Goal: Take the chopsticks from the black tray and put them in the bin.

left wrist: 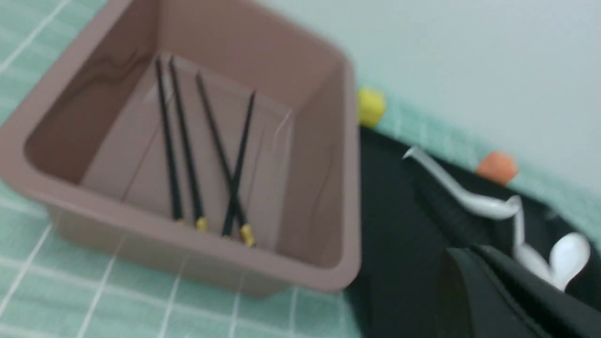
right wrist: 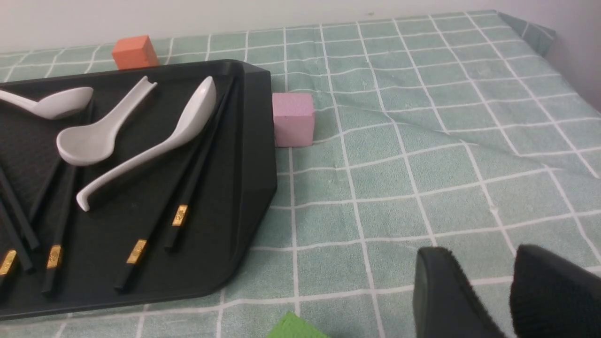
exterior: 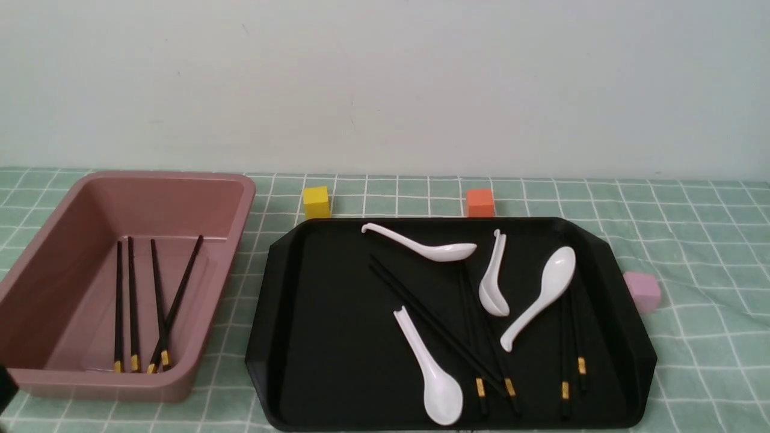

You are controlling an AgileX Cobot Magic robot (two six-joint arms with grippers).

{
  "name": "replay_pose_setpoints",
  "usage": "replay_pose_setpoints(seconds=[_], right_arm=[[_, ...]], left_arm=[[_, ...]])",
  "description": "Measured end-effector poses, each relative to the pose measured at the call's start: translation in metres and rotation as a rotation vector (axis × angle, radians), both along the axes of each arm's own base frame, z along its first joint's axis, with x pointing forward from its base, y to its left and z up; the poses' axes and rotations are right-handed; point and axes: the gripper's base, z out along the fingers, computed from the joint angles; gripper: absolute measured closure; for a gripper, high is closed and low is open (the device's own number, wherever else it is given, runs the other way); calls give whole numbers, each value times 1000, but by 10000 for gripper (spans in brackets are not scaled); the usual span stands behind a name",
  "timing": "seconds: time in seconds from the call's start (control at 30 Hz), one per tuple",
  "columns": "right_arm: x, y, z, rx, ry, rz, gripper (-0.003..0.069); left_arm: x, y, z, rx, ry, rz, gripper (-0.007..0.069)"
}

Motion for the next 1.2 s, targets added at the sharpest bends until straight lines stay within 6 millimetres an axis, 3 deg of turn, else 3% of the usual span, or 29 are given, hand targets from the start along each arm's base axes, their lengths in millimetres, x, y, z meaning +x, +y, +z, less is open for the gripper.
replay_pose_setpoints(seconds=[0.17,0.4,0.53,0.63,0.73,1.2], right_arm=[[0,0,0,0,0,0,419],[0,0,0,0,0,0,419],[0,0,0,0,0,0,419],[0,0,0,0,1,0,419],[0,0,0,0,2,-1,419],[0,0,0,0,1,-1,419]], left_arm=[[-20,1,2,-8,-133,-1,637],[-21,2,-5,27,-142,12,637],[-14,7,-33,136,-86,40,637],[-10,9,-71,185,12,48,637],[-8,8,-93,197,76,22,637],[-8,8,-94,201,59,13,633]])
